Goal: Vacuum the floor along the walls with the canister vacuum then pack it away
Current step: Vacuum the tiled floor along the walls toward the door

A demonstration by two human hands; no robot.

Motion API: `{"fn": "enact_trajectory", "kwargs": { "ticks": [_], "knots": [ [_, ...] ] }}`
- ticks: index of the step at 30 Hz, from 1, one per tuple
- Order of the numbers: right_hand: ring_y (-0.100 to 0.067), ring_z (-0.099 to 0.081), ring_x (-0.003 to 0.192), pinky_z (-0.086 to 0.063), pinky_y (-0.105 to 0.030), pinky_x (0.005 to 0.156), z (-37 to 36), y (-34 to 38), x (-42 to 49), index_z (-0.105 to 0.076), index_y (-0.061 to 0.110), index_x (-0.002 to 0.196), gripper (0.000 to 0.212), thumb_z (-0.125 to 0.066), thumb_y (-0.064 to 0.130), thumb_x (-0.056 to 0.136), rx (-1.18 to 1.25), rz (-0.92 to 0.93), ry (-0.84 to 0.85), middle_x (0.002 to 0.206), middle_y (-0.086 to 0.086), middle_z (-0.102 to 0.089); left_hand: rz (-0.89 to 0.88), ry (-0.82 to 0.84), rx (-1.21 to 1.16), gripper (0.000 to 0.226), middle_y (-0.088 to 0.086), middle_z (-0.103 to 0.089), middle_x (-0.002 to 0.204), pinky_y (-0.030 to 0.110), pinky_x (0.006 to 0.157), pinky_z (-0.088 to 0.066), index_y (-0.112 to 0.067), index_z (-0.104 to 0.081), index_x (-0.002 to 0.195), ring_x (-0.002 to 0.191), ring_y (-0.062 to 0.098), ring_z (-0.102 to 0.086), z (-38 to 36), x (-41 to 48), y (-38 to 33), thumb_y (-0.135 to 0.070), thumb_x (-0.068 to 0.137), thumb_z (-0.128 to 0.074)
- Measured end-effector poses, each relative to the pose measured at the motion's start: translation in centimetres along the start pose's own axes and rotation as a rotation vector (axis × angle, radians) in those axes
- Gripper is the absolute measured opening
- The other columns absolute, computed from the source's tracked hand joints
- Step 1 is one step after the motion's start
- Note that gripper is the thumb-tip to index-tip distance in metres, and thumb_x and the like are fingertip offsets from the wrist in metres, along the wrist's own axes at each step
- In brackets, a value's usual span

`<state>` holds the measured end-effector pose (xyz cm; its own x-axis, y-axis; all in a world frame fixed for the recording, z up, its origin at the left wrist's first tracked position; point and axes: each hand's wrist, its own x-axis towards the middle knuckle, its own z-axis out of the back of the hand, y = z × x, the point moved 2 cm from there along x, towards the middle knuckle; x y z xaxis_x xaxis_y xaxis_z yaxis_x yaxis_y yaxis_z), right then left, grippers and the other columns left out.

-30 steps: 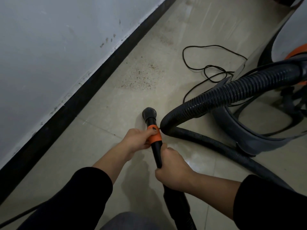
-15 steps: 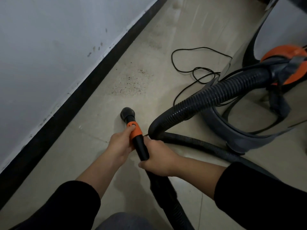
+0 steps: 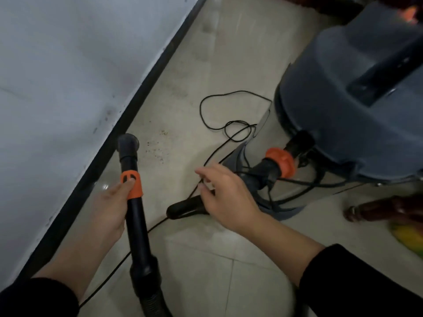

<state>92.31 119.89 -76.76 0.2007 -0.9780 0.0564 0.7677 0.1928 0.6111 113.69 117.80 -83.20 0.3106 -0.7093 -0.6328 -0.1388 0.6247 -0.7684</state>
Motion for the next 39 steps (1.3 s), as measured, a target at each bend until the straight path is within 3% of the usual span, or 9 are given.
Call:
{"fn": "enact_trajectory", "kwargs": {
  "ticks": [5,10,13,15,18,21,28,33,39],
  "knots": [
    [-0.024,-0.054,0.104,-0.043,-0.026,0.089,12.2,-0.7,1.6,-0.065,-0.001,0.114,0.035,-0.058,-0.004,0.081,-0.223,-0.017,-0.303,0.109,-0.011,-0.062,0.008,0.028,0.059,0.020,0.023,-0.062,0.103,0.041,0.080,-0.049,-0.012,-0.061,0.084,0.079,0.024,-0.058,-2.5,-4.5,-5.4,-0.028,0.096,-0.060],
    [-0.030,-0.046,0.109,-0.042,-0.043,0.090,22.9,-2.0,1.9,-0.062,0.000,0.118,0.052,-0.050,-0.006,0.068,-0.448,-0.098,-0.400,0.117,-0.015,-0.058,0.009,0.048,0.111,0.018,0.016,-0.064,0.095,0.040,0.086,-0.044,-0.016,-0.063,0.085,0.079,0.021,-0.059,-4.6,-8.0,-9.4,-0.031,0.095,-0.060],
    [-0.027,-0.035,0.126,-0.024,-0.045,0.106,27.0,-2.3,3.1,-0.057,0.006,0.127,0.060,-0.055,-0.001,0.067,-0.591,-0.263,-0.151,0.131,-0.010,-0.050,0.005,0.051,0.141,0.015,0.010,-0.064,0.089,0.042,0.088,-0.044,-0.021,-0.061,0.083,0.079,0.021,-0.059,-5.4,-9.1,-11.6,-0.030,0.094,-0.061],
    [-0.024,-0.038,0.129,-0.016,-0.036,0.109,28.1,-1.7,4.8,-0.060,0.012,0.125,0.059,-0.060,-0.002,0.068,-0.568,-0.176,0.112,0.131,-0.005,-0.053,0.000,0.064,0.147,0.015,0.008,-0.063,0.086,0.040,0.087,-0.044,-0.020,-0.062,0.083,0.079,0.022,-0.058,-5.4,-9.5,-12.5,-0.029,0.094,-0.061],
    [-0.024,-0.048,0.114,-0.034,-0.034,0.102,30.9,-1.5,6.9,-0.062,0.016,0.121,0.048,-0.061,0.005,0.074,-0.578,-0.232,0.384,0.119,-0.003,-0.057,0.000,0.085,0.173,0.015,0.007,-0.062,0.086,0.041,0.090,-0.043,-0.018,-0.063,0.085,0.079,0.020,-0.058,-4.8,-9.5,-13.9,-0.028,0.095,-0.060],
    [-0.023,-0.046,0.113,-0.034,-0.034,0.106,32.2,-2.5,6.5,-0.050,0.020,0.125,0.047,-0.062,0.024,0.080,-1.012,-0.213,0.657,0.120,-0.001,-0.052,0.021,0.051,0.178,0.016,0.007,-0.058,0.082,0.043,0.089,-0.043,-0.017,-0.061,0.083,0.075,0.021,-0.055,-4.2,-8.9,-15.2,-0.027,0.095,-0.061],
    [-0.029,-0.055,0.104,-0.043,-0.036,0.092,29.3,-2.5,6.8,-0.050,0.010,0.112,0.040,-0.065,0.029,0.080,-1.265,-0.178,0.649,0.114,-0.012,-0.061,0.028,0.029,0.081,0.018,0.007,-0.059,0.090,0.037,0.080,-0.049,-0.017,-0.057,0.079,0.072,0.016,-0.057,-3.1,-8.1,-19.4,-0.026,0.092,-0.065],
    [-0.030,-0.054,0.096,-0.038,-0.037,0.077,28.3,-0.5,6.3,-0.049,0.007,0.111,0.030,-0.057,0.024,0.087,-1.276,-0.271,0.698,0.107,-0.012,-0.060,0.032,0.007,0.043,0.018,0.002,-0.062,0.087,0.039,0.086,-0.052,-0.019,-0.059,0.080,0.072,0.014,-0.061,-3.0,-6.9,-22.7,-0.030,0.089,-0.070],
    [-0.032,-0.053,0.110,-0.042,-0.040,0.090,26.5,2.4,4.5,-0.046,0.004,0.122,0.034,-0.051,0.021,0.093,-1.075,-0.582,0.680,0.117,-0.013,-0.056,0.027,0.007,0.071,0.026,-0.002,-0.054,0.079,0.027,0.064,-0.048,-0.019,-0.051,0.074,0.066,0.010,-0.055,-3.9,-7.2,-25.1,-0.030,0.091,-0.068]
  ]
}}
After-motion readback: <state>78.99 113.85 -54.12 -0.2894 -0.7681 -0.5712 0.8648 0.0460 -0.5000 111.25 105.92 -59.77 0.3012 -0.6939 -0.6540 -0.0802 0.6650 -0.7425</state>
